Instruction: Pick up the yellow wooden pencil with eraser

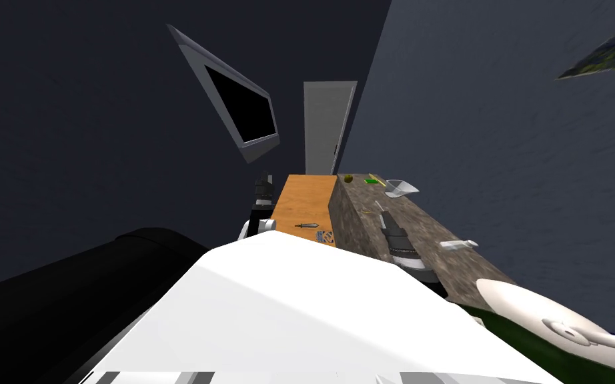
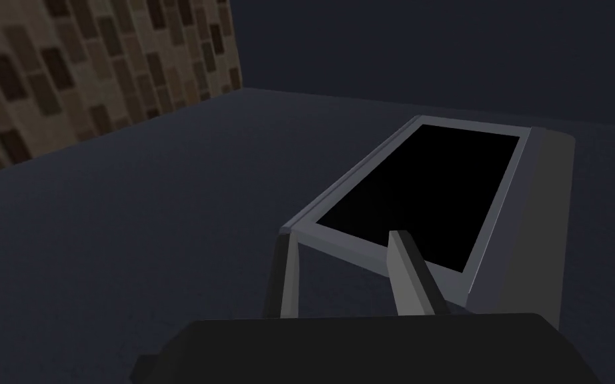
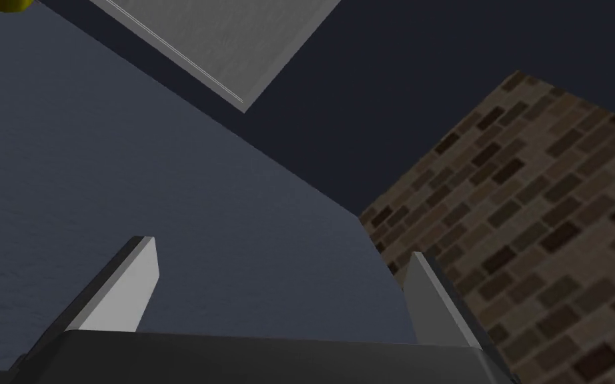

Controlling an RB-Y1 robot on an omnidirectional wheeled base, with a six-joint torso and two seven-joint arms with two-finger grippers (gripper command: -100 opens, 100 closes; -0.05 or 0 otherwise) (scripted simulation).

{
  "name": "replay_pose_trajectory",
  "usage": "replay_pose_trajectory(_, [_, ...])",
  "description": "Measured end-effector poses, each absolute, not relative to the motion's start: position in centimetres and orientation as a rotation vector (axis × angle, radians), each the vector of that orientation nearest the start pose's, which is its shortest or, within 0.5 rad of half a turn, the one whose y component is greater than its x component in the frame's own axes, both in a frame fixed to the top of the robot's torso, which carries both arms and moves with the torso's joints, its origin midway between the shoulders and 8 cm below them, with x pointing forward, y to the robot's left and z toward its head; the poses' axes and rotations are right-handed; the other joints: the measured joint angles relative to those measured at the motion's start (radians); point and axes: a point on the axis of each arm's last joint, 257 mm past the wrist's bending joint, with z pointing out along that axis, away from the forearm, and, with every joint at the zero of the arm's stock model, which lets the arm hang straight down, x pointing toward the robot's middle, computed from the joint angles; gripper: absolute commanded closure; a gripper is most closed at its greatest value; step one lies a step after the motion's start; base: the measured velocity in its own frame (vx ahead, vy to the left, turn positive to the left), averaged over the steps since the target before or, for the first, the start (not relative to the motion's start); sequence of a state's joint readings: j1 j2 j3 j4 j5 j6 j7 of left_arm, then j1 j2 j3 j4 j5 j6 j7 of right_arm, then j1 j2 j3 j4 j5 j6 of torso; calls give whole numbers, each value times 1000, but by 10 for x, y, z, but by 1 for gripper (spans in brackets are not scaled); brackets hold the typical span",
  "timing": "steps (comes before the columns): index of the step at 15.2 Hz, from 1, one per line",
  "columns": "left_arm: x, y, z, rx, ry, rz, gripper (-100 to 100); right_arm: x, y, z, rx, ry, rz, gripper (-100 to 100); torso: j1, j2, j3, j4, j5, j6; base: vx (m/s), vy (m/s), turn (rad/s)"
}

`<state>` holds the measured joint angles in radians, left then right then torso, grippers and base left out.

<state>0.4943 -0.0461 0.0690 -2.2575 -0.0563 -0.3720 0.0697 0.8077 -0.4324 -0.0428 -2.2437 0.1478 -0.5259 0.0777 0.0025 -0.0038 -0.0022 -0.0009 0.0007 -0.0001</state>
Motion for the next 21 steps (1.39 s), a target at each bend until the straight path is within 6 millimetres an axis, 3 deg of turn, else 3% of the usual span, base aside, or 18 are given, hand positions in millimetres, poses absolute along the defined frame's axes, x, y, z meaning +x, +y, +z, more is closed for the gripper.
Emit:
replay_pose_trajectory(10, [363,308,-9,-800,674,-1224,0,257,-297,-169,157,1635,691,-100,0,-3,-2,-1,0,0,81,39,46])
replay_pose_trajectory(21, [364,308,-9,-800,674,-1224,0,203,-319,-220,-142,1922,482,-100,-2,-2,-1,0,0,0,46,7,25])
